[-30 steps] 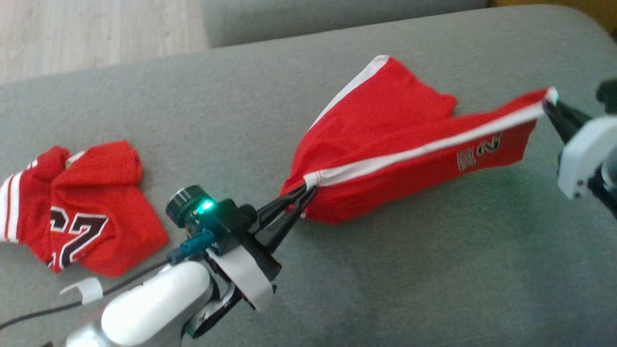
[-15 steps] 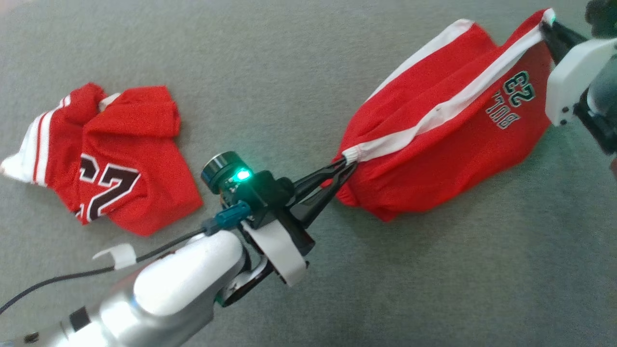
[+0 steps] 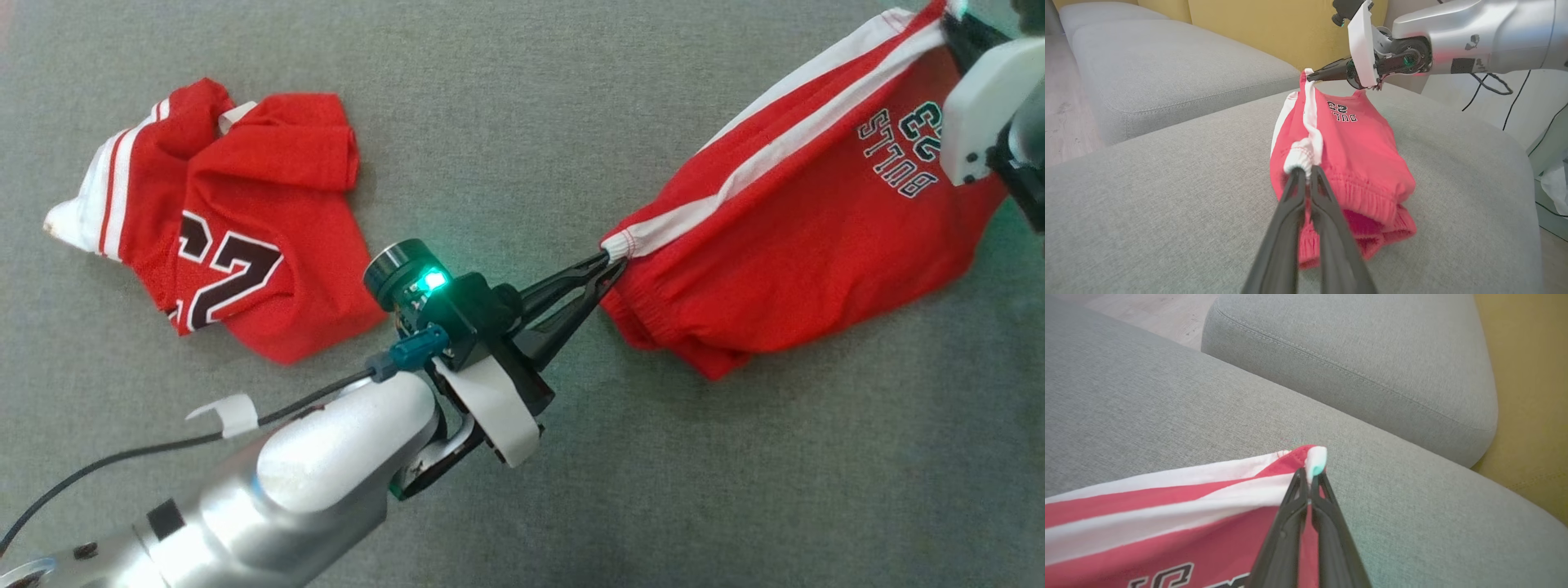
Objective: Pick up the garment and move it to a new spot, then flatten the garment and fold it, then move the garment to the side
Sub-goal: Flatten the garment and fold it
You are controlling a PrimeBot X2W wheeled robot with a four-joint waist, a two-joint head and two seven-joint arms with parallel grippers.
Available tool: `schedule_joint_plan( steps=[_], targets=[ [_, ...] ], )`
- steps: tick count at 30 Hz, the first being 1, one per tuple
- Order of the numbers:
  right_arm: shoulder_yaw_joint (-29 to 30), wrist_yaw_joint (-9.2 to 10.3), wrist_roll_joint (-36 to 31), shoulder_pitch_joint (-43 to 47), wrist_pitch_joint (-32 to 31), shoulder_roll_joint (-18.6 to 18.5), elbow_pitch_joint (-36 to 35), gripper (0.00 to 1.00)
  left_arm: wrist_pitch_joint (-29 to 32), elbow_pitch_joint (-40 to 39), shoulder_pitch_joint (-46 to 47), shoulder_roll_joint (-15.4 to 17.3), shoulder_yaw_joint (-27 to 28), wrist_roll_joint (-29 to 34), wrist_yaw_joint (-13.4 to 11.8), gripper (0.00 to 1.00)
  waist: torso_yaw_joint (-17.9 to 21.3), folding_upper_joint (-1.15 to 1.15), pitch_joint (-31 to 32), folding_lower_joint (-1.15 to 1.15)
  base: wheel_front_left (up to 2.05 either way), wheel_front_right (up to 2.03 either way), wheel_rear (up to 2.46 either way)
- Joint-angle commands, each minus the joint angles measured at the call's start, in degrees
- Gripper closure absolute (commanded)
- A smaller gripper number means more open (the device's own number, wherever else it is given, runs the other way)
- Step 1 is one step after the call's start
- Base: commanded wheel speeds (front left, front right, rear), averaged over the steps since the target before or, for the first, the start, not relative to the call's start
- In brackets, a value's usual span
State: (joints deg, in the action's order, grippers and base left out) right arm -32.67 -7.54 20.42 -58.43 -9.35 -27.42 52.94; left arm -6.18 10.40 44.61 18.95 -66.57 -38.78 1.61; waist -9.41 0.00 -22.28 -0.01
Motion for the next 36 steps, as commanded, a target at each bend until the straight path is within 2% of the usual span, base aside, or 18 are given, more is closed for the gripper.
schedule_joint_plan(
  steps=[1,2,3,4,13,20,25,26,31,34,36],
  targets=[
    [0.1,0.05,1.4,-1.0,0.8,0.5,0.1,0.00,-0.6,-1.0,2.7,0.5,1.9,0.1,0.4,0.27,-0.2,0.00,-0.1,0.01,0.00,0.00,0.00],
    [-0.3,0.05,2.1,-1.1,1.4,1.0,0.5,0.00,-0.6,-0.8,2.9,0.4,1.9,0.2,0.5,0.10,-0.2,0.00,-0.2,0.01,0.00,0.00,0.00],
    [-0.8,0.05,2.4,-1.3,2.0,1.1,0.9,0.00,-0.7,-0.6,3.0,0.3,1.8,0.2,0.5,0.07,-0.2,0.00,-0.3,0.01,0.00,0.00,0.00],
    [-1.5,0.05,2.3,-1.5,3.0,1.0,1.2,0.00,-0.9,-0.4,3.1,0.3,1.9,0.3,0.5,0.00,-0.2,0.00,-0.3,0.01,0.00,0.00,0.00],
    [-1.4,0.05,8.9,-3.0,12.7,1.5,2.8,0.00,-2.3,1.4,3.0,0.8,2.6,0.0,-0.3,0.00,1.3,0.00,1.8,0.01,0.00,0.00,0.00],
    [-0.5,0.05,14.8,-1.1,19.5,1.0,2.1,0.00,-4.0,2.3,1.0,2.2,4.6,-1.5,-2.6,0.00,3.6,0.00,7.0,0.01,0.00,0.00,0.00],
    [0.6,0.05,17.4,1.8,22.9,0.8,-0.6,0.00,-5.9,2.0,-1.4,4.0,7.9,-3.2,-5.9,0.00,5.8,0.00,10.8,0.01,0.00,0.00,0.00],
    [0.6,0.05,17.4,1.8,22.9,0.8,-0.6,0.00,-5.9,2.0,-1.4,4.0,7.9,-3.2,-5.9,0.00,5.8,0.00,10.8,0.01,0.00,0.00,0.00],
    [2.4,0.05,17.9,6.3,24.1,0.6,-4.9,0.00,-8.0,0.5,-5.1,4.7,13.4,-5.2,-10.5,0.00,7.7,0.00,14.1,0.01,0.00,0.00,0.00],
    [4.7,0.05,17.2,10.0,24.3,0.8,-8.1,0.00,-8.6,-0.1,-7.2,5.5,15.4,-3.8,-13.0,0.00,8.6,0.00,15.9,0.01,0.00,0.00,0.00],
    [8.4,0.05,14.4,14.6,24.3,1.3,-13.1,0.00,-8.7,-0.5,-9.6,5.7,17.5,-2.3,-16.0,0.00,9.5,0.00,17.4,0.01,0.00,0.00,0.00]
  ],
)
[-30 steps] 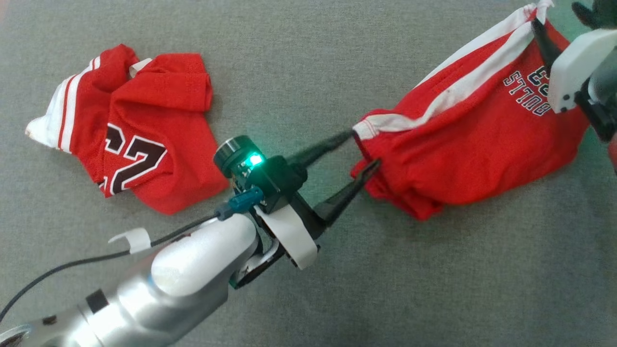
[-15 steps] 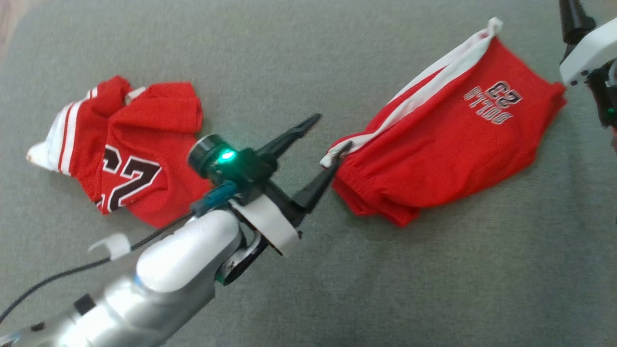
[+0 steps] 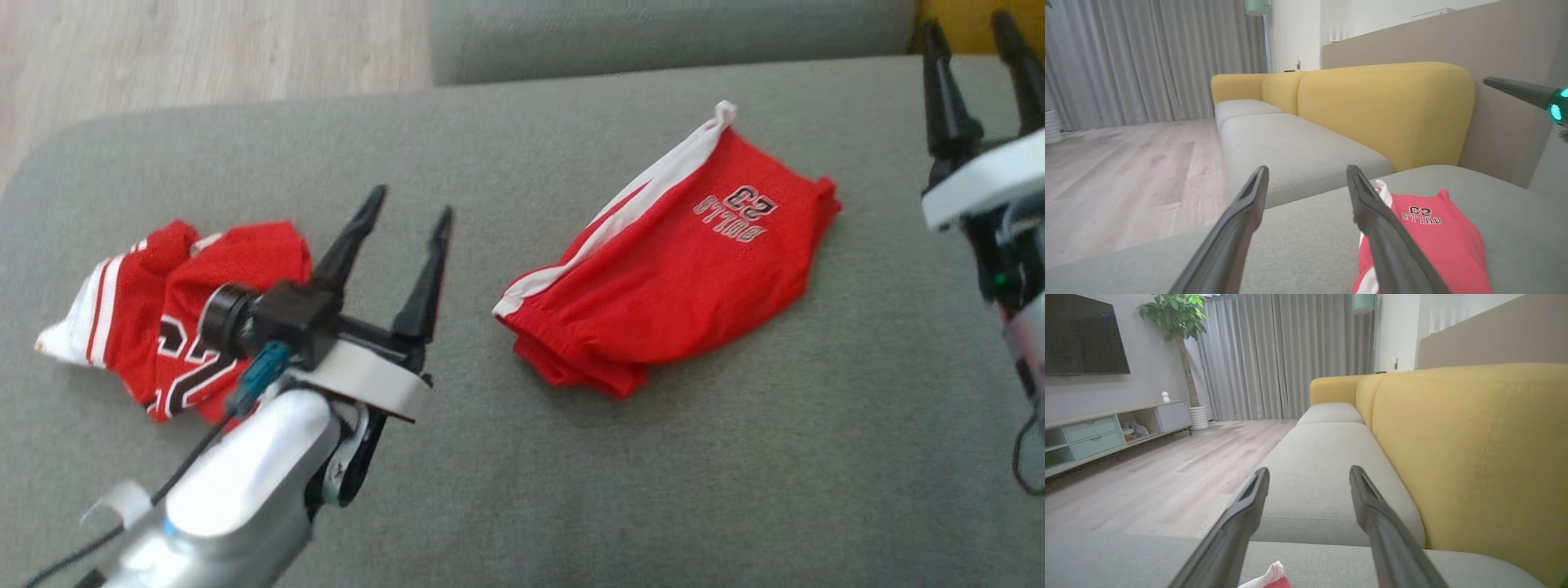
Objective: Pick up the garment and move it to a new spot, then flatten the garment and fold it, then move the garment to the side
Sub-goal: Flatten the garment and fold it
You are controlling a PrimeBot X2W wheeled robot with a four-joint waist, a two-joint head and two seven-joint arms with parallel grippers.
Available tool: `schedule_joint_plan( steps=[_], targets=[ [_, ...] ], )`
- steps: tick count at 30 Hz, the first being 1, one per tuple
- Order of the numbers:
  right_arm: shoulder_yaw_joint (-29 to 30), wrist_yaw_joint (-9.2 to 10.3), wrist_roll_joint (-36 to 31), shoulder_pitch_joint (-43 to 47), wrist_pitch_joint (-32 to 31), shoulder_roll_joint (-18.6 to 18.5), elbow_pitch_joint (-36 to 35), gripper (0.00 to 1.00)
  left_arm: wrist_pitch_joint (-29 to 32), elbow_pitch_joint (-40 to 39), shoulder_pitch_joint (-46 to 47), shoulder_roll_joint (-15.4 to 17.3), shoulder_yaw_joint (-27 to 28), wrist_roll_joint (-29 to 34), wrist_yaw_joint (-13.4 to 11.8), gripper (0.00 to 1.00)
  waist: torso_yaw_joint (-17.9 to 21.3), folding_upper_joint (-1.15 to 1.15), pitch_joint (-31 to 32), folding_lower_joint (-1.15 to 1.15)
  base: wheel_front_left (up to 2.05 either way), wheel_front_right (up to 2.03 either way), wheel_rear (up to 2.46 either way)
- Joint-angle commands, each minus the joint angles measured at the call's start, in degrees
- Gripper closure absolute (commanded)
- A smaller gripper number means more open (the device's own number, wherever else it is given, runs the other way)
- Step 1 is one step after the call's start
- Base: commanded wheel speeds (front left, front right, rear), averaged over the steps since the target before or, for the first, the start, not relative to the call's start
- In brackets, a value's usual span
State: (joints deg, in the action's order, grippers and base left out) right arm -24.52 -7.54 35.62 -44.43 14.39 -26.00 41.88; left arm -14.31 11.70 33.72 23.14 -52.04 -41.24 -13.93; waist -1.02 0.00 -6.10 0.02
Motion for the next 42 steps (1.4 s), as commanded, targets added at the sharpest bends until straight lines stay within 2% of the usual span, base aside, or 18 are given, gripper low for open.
schedule_joint_plan(
  steps=[1,4,8,15,18,21,27,32,36,42],
  targets=[
    [0.2,0.05,-0.8,0.6,0.6,-0.2,-2.1,0.00,-0.6,-1.8,1.2,1.5,3.0,0.2,-0.4,0.00,1.1,0.00,1.2,-0.02,0.00,0.00,0.00],
    [4.6,0.05,-4.2,6.5,0.6,1.9,-6.9,0.00,-0.7,-3.1,-2.0,0.8,6.4,1.2,-2.5,0.00,1.9,0.00,2.3,-0.02,0.00,0.00,0.00],
    [9.8,0.05,-9.6,14.8,0.6,6.2,-11.9,0.00,-0.7,-4.4,-7.7,-0.7,11.5,2.8,-3.2,0.00,2.8,0.00,3.5,-0.02,0.00,0.00,0.00],
    [19.9,0.05,-18.4,29.4,0.6,16.3,-21.0,0.00,-0.7,-3.8,-17.5,-5.1,17.7,7.8,-0.9,0.00,2.9,0.00,4.9,-0.02,0.00,0.00,0.00],
    [21.6,0.05,-21.4,33.8,0.2,19.9,-24.3,0.00,-0.7,-3.3,-21.2,-7.6,20.8,9.2,0.6,0.00,3.1,0.00,5.0,-0.02,0.00,0.00,0.00],
    [22.2,0.05,-23.1,36.4,-0.6,21.7,-26.5,0.00,-0.7,-3.0,-23.7,-9.5,24.3,10.7,1.8,0.00,3.2,0.00,4.6,-0.02,0.00,0.00,0.00],
    [23.2,0.05,-25.8,36.6,-1.6,22.8,-29.4,0.00,-0.7,-2.4,-24.7,-12.1,28.1,14.6,5.5,0.00,2.4,0.00,2.6,-0.02,0.00,0.00,0.00],
    [24.3,0.05,-27.4,31.9,-5.3,22.7,-29.9,0.00,-0.7,-1.6,-22.4,-13.4,29.5,17.2,8.0,0.00,0.6,0.00,-1.2,-0.02,0.00,0.00,0.00],
    [25.0,0.05,-26.6,26.7,-9.3,20.6,-27.1,0.00,-0.7,-1.4,-20.9,-14.1,30.1,18.4,9.0,0.00,-0.7,0.00,-4.1,-0.02,0.00,0.00,0.00],
    [28.2,0.05,-24.3,16.4,-14.8,14.9,-16.9,0.00,-0.7,-0.5,-17.7,-16.2,31.3,19.5,11.0,0.00,-4.9,0.00,-9.3,-0.02,0.00,0.00,0.00]
  ],
)
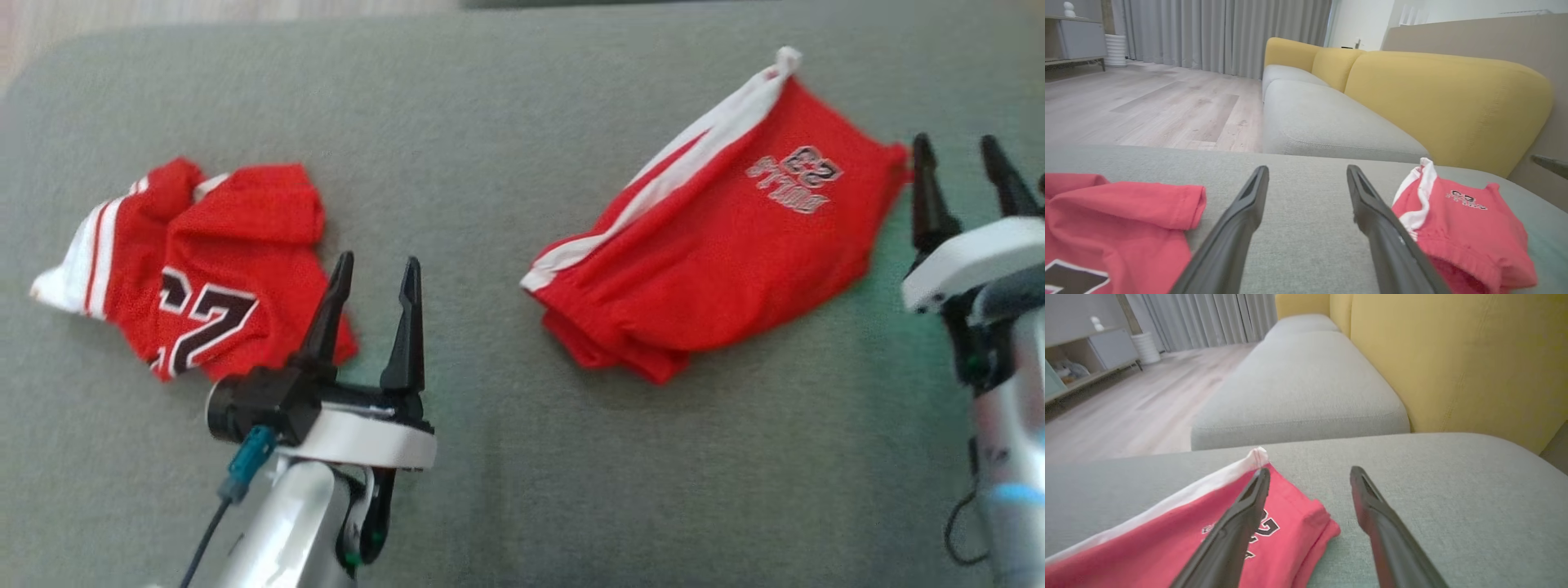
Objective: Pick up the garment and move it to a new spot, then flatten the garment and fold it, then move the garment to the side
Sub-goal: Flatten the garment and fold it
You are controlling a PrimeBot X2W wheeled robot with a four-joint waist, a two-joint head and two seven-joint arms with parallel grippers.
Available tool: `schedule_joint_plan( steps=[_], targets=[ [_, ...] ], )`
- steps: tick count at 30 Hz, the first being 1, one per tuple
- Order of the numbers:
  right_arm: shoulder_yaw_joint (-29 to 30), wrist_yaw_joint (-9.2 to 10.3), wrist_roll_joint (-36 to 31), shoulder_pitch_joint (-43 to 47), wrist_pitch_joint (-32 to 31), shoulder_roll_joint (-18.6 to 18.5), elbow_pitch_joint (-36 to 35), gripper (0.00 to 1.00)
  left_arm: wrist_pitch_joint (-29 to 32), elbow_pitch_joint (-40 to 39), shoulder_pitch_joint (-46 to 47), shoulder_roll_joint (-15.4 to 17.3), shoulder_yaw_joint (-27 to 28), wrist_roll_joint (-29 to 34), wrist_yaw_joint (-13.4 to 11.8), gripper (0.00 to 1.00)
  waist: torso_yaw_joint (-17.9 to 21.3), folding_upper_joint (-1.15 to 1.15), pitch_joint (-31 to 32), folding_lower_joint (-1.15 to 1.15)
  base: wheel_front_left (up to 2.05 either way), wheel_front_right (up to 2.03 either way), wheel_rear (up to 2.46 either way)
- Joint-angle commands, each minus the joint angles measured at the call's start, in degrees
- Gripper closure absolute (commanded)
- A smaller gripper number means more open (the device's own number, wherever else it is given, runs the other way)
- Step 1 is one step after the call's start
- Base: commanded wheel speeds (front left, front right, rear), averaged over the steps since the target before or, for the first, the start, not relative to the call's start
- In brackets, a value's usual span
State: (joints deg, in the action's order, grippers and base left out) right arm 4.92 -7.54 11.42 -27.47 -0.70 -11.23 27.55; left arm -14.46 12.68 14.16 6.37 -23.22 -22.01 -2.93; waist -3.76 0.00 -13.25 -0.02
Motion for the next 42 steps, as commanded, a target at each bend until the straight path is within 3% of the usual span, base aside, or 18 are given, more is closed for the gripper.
schedule_joint_plan(
  steps=[1,10,18,19,20,21,31,42],
  targets=[
    [-0.5,0.05,-0.2,-3.5,-1.2,-1.4,1.5,0.00,-0.5,-1.1,2.5,0.0,2.7,0.9,0.6,0.00,-3.3,0.00,-3.3,0.02,0.00,0.00,0.00],
    [1.7,0.05,-3.9,-12.2,-6.4,-5.7,19.0,0.00,-0.5,0.3,4.2,-1.8,3.6,2.7,2.8,0.00,-6.3,0.00,-6.0,0.02,0.00,0.00,0.00],
    [-2.7,0.05,-2.9,-15.3,-7.6,-6.6,27.6,0.00,-0.5,1.0,4.8,-2.8,4.6,4.0,3.6,0.00,-6.5,0.00,-6.6,0.02,0.00,0.00,0.00],
    [-3.7,0.05,-2.4,-15.6,-7.9,-6.5,28.2,0.05,-0.5,1.0,4.9,-2.8,4.8,4.1,3.7,0.00,-6.4,0.00,-6.6,0.02,0.00,0.00,0.00],
    [-4.9,0.05,-2.0,-15.8,-7.9,-6.6,28.6,0.71,-0.5,1.1,5.0,-2.9,5.0,4.2,3.8,0.00,-6.3,0.00,-6.6,0.02,0.00,0.00,0.00],
    [-6.0,0.05,-1.6,-15.9,-7.6,-6.9,28.8,1.00,-0.5,1.1,5.0,-2.9,5.1,4.3,3.9,0.00,-6.2,0.00,-6.6,0.02,0.00,0.00,0.00],
    [-6.1,0.05,5.7,-14.9,0.4,-9.5,29.0,1.00,-0.5,1.7,3.0,-3.1,7.2,5.4,4.9,0.00,-2.8,0.00,-2.9,0.02,0.00,0.00,0.00],
    [1.1,0.05,11.0,-5.0,4.0,-10.4,24.9,1.00,-0.5,1.2,0.2,-3.4,8.0,5.6,5.5,0.00,1.2,0.00,2.5,0.02,0.00,0.00,0.00]
  ],
)
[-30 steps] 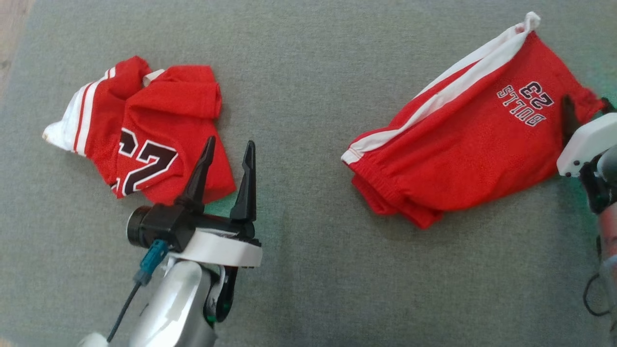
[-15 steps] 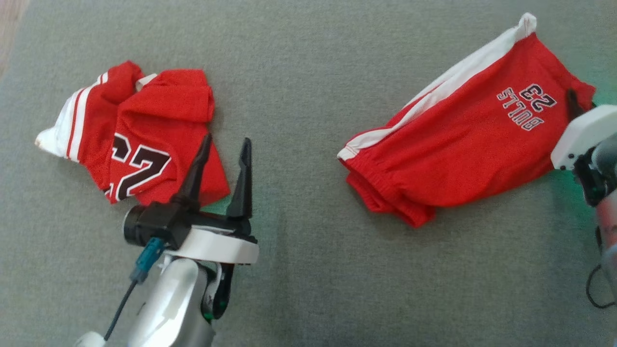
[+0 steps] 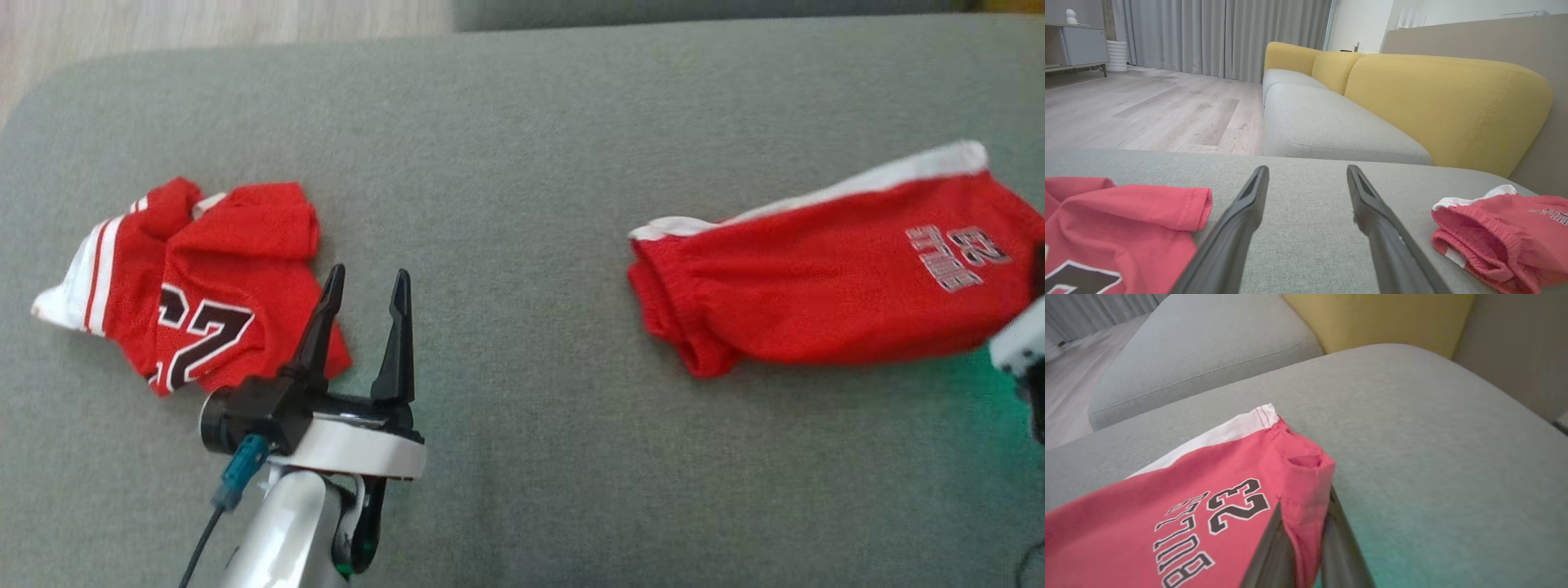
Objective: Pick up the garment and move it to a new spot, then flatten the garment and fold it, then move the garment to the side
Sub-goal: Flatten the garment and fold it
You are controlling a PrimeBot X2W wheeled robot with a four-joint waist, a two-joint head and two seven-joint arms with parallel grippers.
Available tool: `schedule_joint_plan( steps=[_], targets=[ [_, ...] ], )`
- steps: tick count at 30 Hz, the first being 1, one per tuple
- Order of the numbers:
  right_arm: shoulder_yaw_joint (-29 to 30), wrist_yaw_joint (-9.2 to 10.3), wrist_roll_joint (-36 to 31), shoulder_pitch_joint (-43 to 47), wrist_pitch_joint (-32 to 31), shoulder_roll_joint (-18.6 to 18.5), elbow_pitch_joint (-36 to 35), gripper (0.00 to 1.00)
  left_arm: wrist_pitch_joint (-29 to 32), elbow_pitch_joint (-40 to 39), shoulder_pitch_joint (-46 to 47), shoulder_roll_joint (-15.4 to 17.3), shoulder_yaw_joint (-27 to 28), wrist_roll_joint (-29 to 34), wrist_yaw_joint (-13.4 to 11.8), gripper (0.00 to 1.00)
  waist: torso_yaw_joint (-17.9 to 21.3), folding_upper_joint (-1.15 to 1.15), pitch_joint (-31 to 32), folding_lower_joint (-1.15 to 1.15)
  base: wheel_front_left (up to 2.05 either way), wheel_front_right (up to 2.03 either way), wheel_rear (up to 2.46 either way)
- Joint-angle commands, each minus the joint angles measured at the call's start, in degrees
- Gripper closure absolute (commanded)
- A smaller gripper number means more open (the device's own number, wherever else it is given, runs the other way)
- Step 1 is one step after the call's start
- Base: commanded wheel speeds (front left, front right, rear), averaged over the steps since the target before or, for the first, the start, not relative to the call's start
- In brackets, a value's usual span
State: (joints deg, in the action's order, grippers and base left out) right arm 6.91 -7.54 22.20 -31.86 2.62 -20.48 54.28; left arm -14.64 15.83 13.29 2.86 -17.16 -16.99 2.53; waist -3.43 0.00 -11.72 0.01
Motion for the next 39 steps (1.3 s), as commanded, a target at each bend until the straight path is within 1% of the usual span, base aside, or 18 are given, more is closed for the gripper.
schedule_joint_plan(
  steps=[1,6,11,13,17,20,24,27,33,38,39],
  targets=[
    [0.2,0.05,0.1,0.5,0.9,-1.0,-2.5,1.00,-0.4,-2.0,0.8,0.1,2.0,0.5,0.1,0.00,1.1,0.00,1.5,-0.01,0.00,0.00,0.00],
    [7.4,0.05,-2.2,5.2,1.1,0.4,-5.1,1.00,-0.4,-1.9,-0.6,0.1,2.5,0.5,0.1,0.00,1.8,0.00,3.4,-0.01,0.00,0.00,0.00],
    [13.3,0.05,-6.2,7.8,0.4,3.3,-8.4,1.00,-0.4,-2.2,-1.9,0.1,2.5,0.7,0.3,0.00,1.7,0.00,3.9,-0.01,0.00,0.00,0.00],
    [15.1,0.05,-7.8,8.2,-0.2,4.6,-9.9,1.00,-0.4,-2.2,-1.9,0.1,2.3,0.9,0.4,0.00,1.3,0.00,3.6,-0.01,0.00,0.00,0.00],
    [15.8,0.05,-9.9,8.5,-1.9,7.1,-13.4,1.00,-0.4,-2.1,-1.6,0.1,2.4,1.1,0.5,0.00,0.7,0.00,3.3,-0.01,0.00,0.00,0.00],
    [14.7,0.05,-10.3,8.7,-2.1,8.7,-16.5,1.00,-0.4,-1.9,-1.5,0.1,2.6,1.1,0.6,0.00,0.4,0.00,3.4,-0.01,0.00,0.00,0.00],
    [11.0,0.05,-8.6,8.9,-1.6,10.2,-20.2,1.00,-0.4,-1.2,-1.7,0.0,2.6,1.2,0.7,0.00,0.3,0.00,4.4,-0.01,0.00,0.00,0.00],
    [7.4,0.05,-5.5,9.0,-1.5,11.8,-22.8,1.00,-0.4,-1.0,-1.8,0.0,2.6,1.1,0.7,0.00,0.3,0.00,5.5,-0.01,0.00,0.00,0.00],
    [-1.5,0.05,-0.3,10.0,-0.3,12.7,-27.2,1.00,-0.4,-0.7,-2.5,0.0,2.4,0.9,0.7,0.00,-0.2,0.00,7.3,-0.01,0.00,0.00,0.00],
    [-10.1,0.05,4.2,11.4,0.7,13.2,-28.8,1.00,-0.4,-0.6,-3.3,0.1,2.4,1.1,0.7,0.00,-1.1,0.00,8.1,-0.01,0.00,0.00,0.00],
    [-10.1,0.05,4.2,11.4,0.7,13.2,-28.8,1.00,-0.4,-0.6,-3.3,0.1,2.4,1.1,0.7,0.00,-1.1,0.00,8.1,-0.01,0.00,0.00,0.00]
  ],
)
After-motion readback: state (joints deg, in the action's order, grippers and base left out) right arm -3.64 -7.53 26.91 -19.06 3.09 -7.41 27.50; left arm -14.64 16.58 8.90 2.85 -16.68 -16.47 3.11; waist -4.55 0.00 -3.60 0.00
